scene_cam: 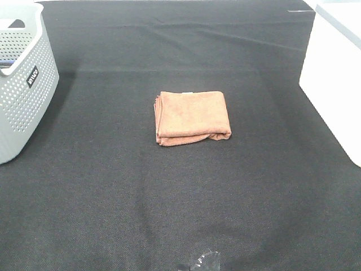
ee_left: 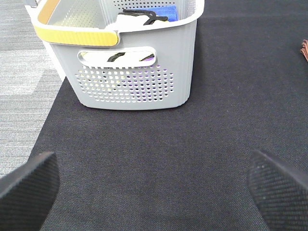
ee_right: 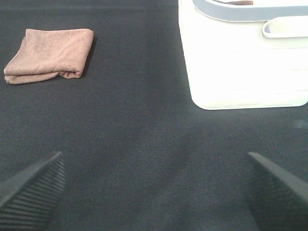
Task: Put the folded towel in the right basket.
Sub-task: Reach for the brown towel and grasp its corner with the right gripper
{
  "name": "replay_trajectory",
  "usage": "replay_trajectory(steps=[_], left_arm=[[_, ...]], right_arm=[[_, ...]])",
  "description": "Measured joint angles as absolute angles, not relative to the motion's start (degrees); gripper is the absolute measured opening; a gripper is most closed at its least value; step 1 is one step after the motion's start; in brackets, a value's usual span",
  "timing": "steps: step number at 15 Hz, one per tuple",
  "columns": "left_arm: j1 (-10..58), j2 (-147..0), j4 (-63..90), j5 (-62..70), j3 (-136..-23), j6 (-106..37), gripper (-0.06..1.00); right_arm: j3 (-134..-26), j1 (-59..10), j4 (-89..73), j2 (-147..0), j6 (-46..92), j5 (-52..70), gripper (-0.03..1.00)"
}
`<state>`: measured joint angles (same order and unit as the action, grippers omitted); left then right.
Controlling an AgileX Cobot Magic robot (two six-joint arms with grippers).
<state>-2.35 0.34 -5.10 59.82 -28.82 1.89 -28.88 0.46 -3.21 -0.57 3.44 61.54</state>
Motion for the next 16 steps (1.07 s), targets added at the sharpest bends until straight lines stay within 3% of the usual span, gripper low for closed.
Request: replay_trajectory(steps=[16], left_arm=[[-2.35, 0.34, -6.25, 59.82, -28.82, 1.38, 0.99]], right_arm=[[-28.88, 0.46, -3.15, -0.57, 3.44, 61.54, 0.95]])
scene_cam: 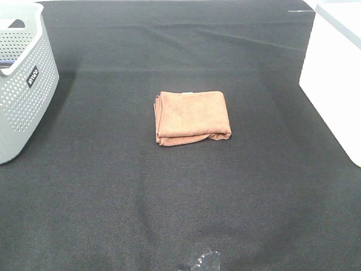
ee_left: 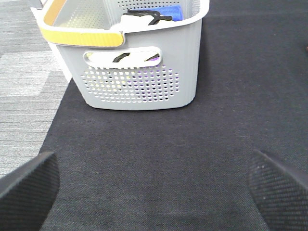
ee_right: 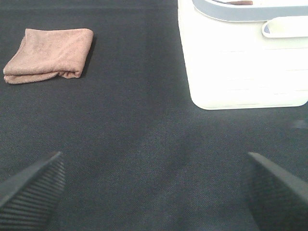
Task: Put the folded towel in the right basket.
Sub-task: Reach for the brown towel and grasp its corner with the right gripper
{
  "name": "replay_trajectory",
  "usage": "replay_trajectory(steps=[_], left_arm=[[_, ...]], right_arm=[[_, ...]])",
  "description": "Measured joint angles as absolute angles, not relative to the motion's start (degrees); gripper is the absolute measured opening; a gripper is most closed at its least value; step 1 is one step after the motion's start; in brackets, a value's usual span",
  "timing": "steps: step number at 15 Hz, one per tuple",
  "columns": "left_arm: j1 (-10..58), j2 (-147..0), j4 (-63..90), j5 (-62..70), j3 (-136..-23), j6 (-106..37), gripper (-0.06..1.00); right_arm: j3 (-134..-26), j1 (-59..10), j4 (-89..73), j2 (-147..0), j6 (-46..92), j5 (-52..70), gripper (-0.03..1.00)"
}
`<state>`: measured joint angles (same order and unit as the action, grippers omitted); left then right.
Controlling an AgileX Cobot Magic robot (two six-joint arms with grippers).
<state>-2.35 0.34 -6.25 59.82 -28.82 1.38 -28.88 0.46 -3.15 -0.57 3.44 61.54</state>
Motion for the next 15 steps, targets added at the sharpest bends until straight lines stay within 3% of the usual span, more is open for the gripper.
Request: replay_trajectory(steps=[15], left_arm=[[-2.35, 0.34, -5.73, 59.82, -28.82, 1.09, 0.99]], right_arm=[[-28.88, 0.46, -2.98, -0.57, 3.44, 61.54, 0.95]])
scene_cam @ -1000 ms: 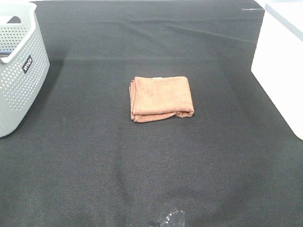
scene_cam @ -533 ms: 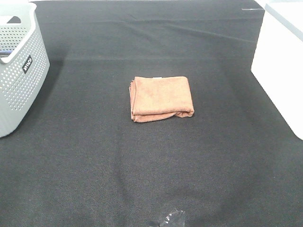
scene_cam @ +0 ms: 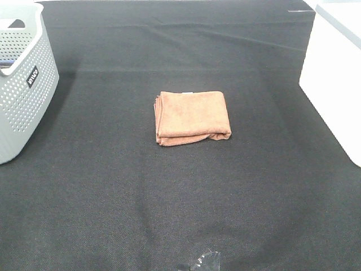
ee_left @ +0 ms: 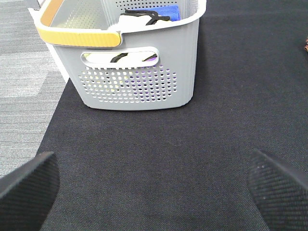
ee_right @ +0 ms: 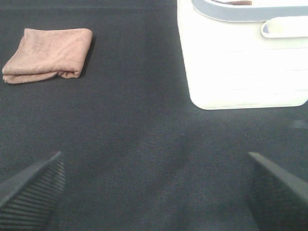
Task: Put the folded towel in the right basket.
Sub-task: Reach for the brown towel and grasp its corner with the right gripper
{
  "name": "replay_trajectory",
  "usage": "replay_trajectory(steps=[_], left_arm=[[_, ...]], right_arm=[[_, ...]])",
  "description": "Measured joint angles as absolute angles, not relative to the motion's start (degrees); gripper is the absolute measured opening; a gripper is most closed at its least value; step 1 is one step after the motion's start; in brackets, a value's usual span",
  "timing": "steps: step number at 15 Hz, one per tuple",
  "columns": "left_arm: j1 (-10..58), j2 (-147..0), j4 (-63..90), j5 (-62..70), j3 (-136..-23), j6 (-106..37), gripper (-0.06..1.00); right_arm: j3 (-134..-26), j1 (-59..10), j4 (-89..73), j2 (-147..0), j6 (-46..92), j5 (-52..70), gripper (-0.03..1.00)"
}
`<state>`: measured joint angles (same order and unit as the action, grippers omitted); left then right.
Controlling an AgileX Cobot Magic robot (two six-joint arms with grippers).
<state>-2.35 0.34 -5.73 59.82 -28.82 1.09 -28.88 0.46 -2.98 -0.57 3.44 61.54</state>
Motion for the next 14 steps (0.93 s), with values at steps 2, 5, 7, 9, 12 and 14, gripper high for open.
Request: replay_trajectory(steps=[2, 5, 7, 9, 12, 14], left_arm=[[-2.35, 0.34, -5.61, 59.82, -28.82, 1.09, 0.99], [-2.35, 0.34, -5.61, 59.82, -28.82, 1.09, 0.99], [-2.35, 0.34, -5.61, 59.82, -28.82, 1.09, 0.99], [-2.35, 0.34, -5.61, 59.82, -28.82, 1.09, 0.99], [-2.35, 0.34, -5.61, 59.82, -28.82, 1.09, 0.99], [-2.35, 0.34, -5.61, 59.82, -28.82, 1.03, 0.99]], right_arm=[[-28.88, 0.46, -2.98, -0.57, 3.44, 61.54, 0.95], [-28.88, 0.46, -2.98, -0.57, 3.44, 61.54, 0.95], [-28.88, 0.46, -2.98, -0.57, 3.44, 61.54, 0.95], [-28.88, 0.46, -2.98, -0.57, 3.44, 61.54, 0.95], [-28.88, 0.46, -2.98, -0.57, 3.44, 61.54, 0.95], [-28.88, 0.46, -2.98, -0.57, 3.44, 61.54, 0.95]])
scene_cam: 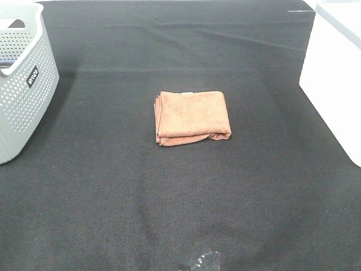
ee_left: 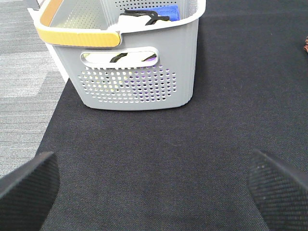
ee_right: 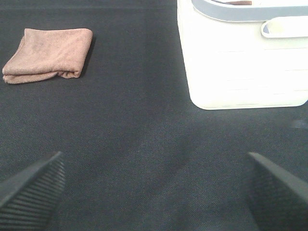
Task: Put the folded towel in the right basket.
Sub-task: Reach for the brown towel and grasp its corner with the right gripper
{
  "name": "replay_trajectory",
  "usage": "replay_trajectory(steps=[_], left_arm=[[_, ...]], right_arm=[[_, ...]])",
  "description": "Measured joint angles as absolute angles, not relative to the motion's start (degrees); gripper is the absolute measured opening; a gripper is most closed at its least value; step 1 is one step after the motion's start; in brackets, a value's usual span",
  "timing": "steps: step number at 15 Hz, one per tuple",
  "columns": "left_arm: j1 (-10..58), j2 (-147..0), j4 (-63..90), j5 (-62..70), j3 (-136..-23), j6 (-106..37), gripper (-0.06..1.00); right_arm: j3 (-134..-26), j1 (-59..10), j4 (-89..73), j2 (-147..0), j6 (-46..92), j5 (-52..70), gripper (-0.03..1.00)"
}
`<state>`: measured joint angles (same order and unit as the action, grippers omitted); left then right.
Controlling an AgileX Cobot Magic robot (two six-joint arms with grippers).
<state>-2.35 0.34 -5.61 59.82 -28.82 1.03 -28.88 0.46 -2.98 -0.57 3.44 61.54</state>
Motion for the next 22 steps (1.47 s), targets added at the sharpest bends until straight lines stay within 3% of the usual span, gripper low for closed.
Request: replay_trajectory(steps=[8, 11, 15, 22], left_arm=[[-2.35, 0.34, -5.56, 59.82, -28.82, 1.03, 0.99], [-2.35, 0.34, -5.56, 59.82, -28.82, 1.03, 0.98], [-2.35, 0.34, -5.56, 59.82, -28.82, 1.03, 0.98], [-2.35, 0.34, -5.56, 59.82, -28.82, 1.03, 0.98]], right_arm=[[-28.88, 0.46, -2.98, -2.81, 3.44, 61.54, 0.95], [-33.40, 0.46, -3.95, -13.41, 3.38, 61.54, 0.95], [-49.68, 0.46, -9.91, -35.98, 2.92, 64.97, 0.94], [-59.87, 0.46, -22.17, -53.51, 2.01, 64.80, 0.94]])
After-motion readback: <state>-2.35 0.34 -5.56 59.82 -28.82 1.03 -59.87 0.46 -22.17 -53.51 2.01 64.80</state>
